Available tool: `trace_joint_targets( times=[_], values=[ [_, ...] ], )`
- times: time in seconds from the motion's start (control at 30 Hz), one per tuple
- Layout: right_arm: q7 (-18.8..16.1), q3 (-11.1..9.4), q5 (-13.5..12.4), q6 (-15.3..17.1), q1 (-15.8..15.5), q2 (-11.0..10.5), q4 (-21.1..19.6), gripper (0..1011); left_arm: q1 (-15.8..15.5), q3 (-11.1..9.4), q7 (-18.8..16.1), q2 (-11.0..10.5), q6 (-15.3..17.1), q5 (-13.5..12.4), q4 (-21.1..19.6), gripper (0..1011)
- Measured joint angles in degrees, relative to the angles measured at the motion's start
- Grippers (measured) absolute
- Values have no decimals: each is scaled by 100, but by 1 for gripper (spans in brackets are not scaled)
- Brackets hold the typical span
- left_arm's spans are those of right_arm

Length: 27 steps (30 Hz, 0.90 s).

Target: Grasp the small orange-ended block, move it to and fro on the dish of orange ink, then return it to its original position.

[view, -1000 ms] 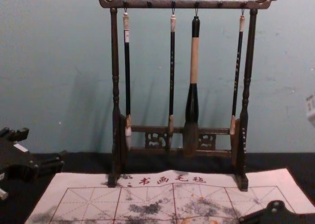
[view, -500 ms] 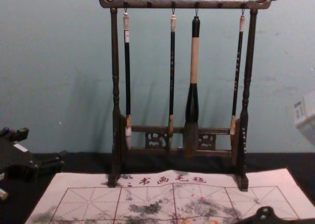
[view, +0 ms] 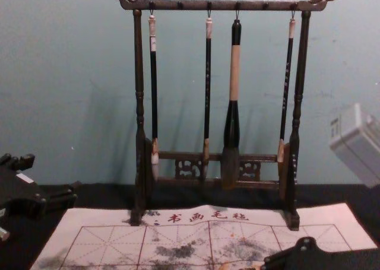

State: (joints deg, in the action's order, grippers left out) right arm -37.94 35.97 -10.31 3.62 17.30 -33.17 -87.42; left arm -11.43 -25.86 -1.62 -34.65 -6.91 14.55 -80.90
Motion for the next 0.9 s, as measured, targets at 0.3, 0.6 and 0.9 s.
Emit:
trace_joint_targets(
  times=[0.3,0.6,0.9],
  values=[
    [80,-58,29,11,78,70,136,99,0,0,0,0,0,0,0,1001],
    [103,-151,25,43,49,-7,145,99,0,0,0,0,0,0,0,1001],
    [33,-264,-139,66,-160,-210,-170,99,0,0,0,0,0,0,0,1001]
  ],
)
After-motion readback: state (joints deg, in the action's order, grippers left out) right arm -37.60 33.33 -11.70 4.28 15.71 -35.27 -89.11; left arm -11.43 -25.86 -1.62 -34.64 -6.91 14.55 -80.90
